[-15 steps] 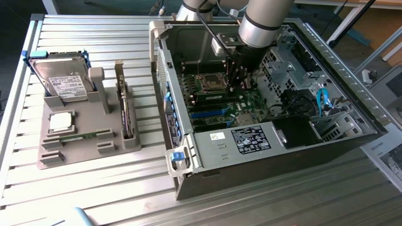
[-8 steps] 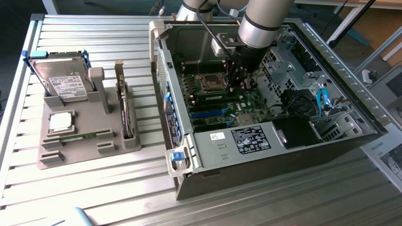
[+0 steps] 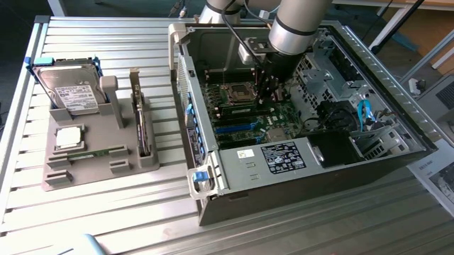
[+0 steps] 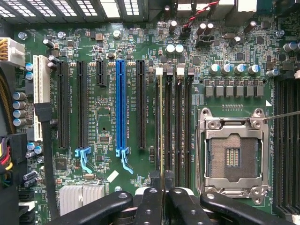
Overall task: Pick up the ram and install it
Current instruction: 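Insert the ram into the slot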
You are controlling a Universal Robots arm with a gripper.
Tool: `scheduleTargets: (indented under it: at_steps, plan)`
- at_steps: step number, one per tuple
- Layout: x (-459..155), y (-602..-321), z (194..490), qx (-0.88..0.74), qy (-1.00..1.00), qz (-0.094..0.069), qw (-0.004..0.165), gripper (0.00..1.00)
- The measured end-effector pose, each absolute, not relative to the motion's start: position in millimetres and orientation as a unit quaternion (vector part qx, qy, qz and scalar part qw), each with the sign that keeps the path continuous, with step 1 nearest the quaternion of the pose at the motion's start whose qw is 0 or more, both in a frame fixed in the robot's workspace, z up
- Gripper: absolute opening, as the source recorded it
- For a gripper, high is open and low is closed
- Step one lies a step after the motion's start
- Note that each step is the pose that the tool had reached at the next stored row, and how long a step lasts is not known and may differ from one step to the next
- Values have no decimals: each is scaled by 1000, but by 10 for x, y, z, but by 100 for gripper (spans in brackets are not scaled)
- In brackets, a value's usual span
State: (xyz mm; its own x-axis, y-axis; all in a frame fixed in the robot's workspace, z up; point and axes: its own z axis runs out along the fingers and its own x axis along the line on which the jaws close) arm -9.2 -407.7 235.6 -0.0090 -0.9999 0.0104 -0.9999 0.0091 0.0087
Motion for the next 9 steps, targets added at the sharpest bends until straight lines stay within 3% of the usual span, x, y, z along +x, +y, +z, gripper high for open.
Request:
scheduleTargets:
  at_steps: [9]
  plan:
    - [-93,-4076,2367,704,-710,1,7,12]
